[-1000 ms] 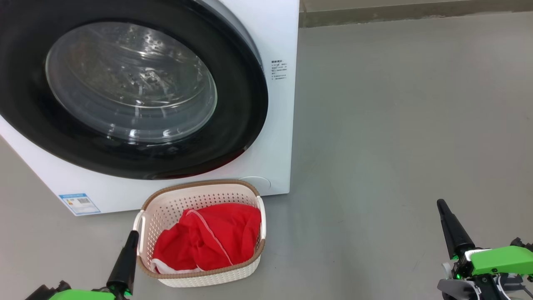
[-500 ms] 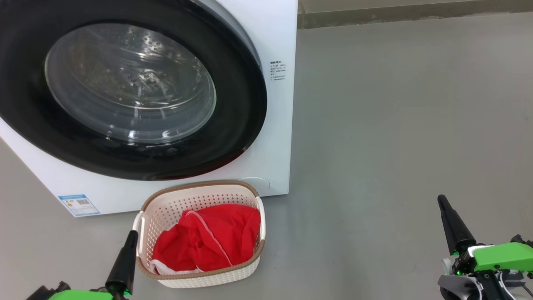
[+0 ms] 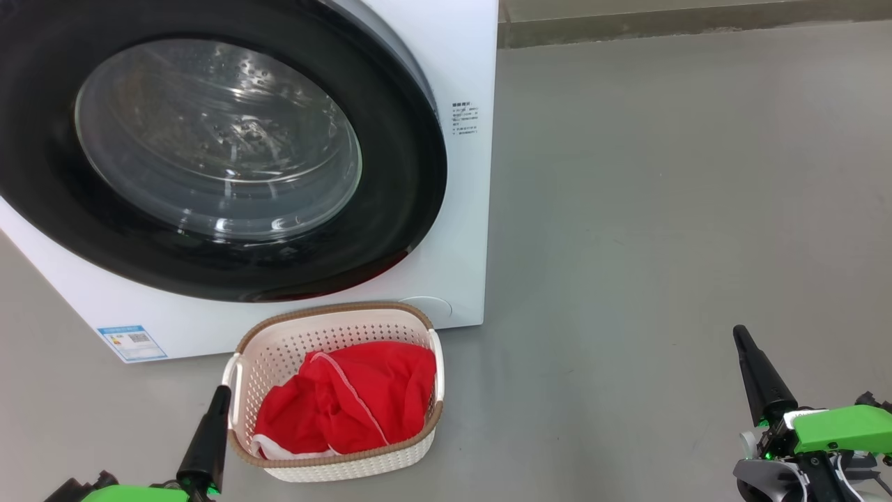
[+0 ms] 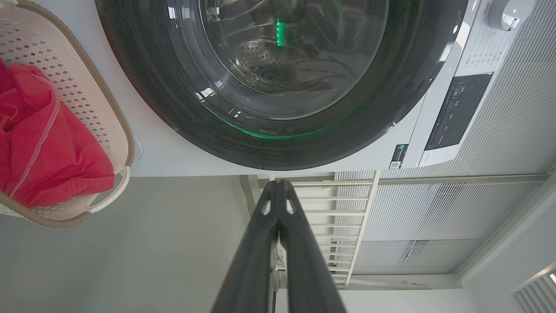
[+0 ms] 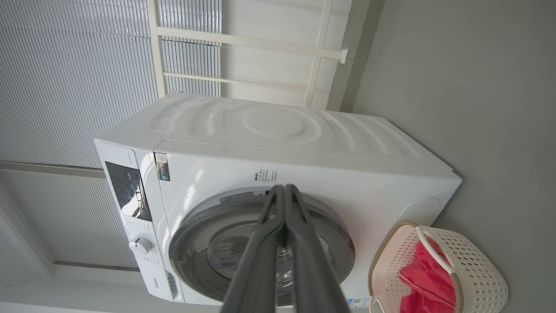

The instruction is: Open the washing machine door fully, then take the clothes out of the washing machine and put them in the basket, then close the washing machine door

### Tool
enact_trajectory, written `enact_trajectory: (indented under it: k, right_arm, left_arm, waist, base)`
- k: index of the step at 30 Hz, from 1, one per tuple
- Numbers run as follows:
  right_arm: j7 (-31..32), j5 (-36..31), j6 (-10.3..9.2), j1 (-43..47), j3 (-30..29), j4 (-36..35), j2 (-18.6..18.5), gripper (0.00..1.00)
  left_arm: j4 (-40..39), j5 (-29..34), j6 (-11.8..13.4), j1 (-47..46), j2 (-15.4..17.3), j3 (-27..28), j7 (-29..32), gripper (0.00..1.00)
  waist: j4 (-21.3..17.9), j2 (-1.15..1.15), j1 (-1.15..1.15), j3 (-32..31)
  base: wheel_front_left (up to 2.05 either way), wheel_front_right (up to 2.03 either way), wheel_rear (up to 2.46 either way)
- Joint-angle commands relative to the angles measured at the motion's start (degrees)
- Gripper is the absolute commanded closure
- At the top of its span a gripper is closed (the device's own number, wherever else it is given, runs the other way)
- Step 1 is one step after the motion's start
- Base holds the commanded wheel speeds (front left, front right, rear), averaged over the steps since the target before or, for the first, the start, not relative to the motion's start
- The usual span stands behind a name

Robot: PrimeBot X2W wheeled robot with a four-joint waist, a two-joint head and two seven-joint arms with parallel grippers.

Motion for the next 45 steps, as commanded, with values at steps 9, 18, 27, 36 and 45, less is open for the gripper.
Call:
enact_trajectory:
  k: [9,18,27,36,45]
  right_arm:
    - [0.42,-0.1,-0.03,-2.46,0.85,-1.69,-0.48,1.0]
    - [0.51,-0.2,-0.03,-2.47,0.73,-1.69,-0.4,1.0]
    - [0.58,-0.28,-0.03,-2.48,0.64,-1.68,-0.34,1.0]
    - [0.65,-0.35,-0.03,-2.49,0.56,-1.68,-0.28,1.0]
    - [0.7,-0.4,-0.03,-2.5,0.49,-1.67,-0.23,1.0]
  left_arm:
    - [-1.41,0.18,-0.4,-2.36,0.56,2.15,0.44,1.0]
    - [-1.4,0.25,-0.4,-2.37,0.49,2.24,0.51,1.0]
    - [-1.4,0.32,-0.4,-2.37,0.44,2.31,0.57,1.0]
    - [-1.4,0.37,-0.4,-2.38,0.4,2.38,0.63,1.0]
    - [-1.4,0.41,-0.4,-2.39,0.36,2.43,0.67,1.0]
  waist:
    - [0.0,0.0,0.0,0.0]
    - [0.0,0.0,0.0,0.0]
    - [0.0,0.0,0.0,0.0]
    - [0.0,0.0,0.0,0.0]
    - [0.0,0.0,0.0,0.0]
  base:
    - [0.0,0.0,0.0]
    - [0.0,0.0,0.0]
    - [0.0,0.0,0.0]
    - [0.0,0.0,0.0]
    - [0.0,0.0,0.0]
